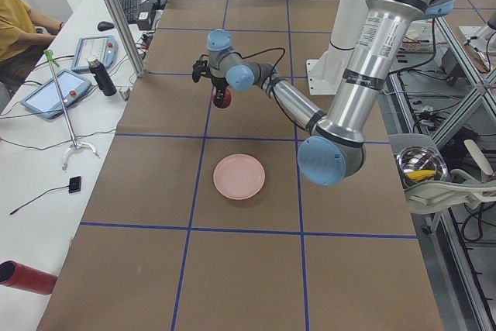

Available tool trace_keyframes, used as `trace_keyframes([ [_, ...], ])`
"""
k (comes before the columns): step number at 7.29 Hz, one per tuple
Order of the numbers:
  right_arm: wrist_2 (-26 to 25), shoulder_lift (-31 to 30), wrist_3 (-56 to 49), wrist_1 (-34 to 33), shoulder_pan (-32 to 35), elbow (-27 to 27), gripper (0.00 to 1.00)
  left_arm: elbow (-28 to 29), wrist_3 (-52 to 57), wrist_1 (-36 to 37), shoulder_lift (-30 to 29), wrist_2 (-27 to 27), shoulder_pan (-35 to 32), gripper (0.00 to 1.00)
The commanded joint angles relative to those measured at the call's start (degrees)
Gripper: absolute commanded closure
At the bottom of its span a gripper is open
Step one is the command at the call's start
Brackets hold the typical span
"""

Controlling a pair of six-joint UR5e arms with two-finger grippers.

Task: Move apple from plate to bowl
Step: 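Lift the red apple with the left gripper and carry it over the bowl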

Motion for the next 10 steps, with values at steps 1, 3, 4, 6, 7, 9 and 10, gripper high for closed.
trace_keyframes([
  [1, 0.1, 0.0, 0.4, 0.0, 0.0, 0.0, 0.0, 1.7, -8.5, 7.2, -9.9, 7.1, 7.6, 1.0],
  [3, 0.2, 0.0, 0.9, 0.0, 0.0, 0.0, 0.0, 9.0, -14.6, 7.3, -17.9, 7.8, 11.2, 1.0],
  [4, 0.2, 0.0, 1.2, 0.0, 0.0, -0.1, 0.0, 10.1, -15.2, 7.0, -18.8, 10.9, 12.9, 1.0],
  [6, 0.3, 0.0, 1.3, 0.0, 0.0, 0.0, 0.0, 17.1, -18.7, 6.3, -25.8, 11.3, 14.2, 1.0],
  [7, 0.4, 0.0, 1.4, 0.0, 0.0, 0.0, 0.0, 21.4, -19.5, 5.7, -28.5, 11.3, 14.6, 1.0],
  [9, 0.4, 0.0, 1.4, 0.0, 0.0, 0.0, 0.0, 27.8, -20.1, -2.4, -28.6, 13.7, 15.5, 1.0],
  [10, 0.4, 0.0, 1.4, 0.0, 0.0, 0.0, 0.0, 28.8, -20.1, -3.0, -28.6, 15.1, 16.4, 1.0],
])
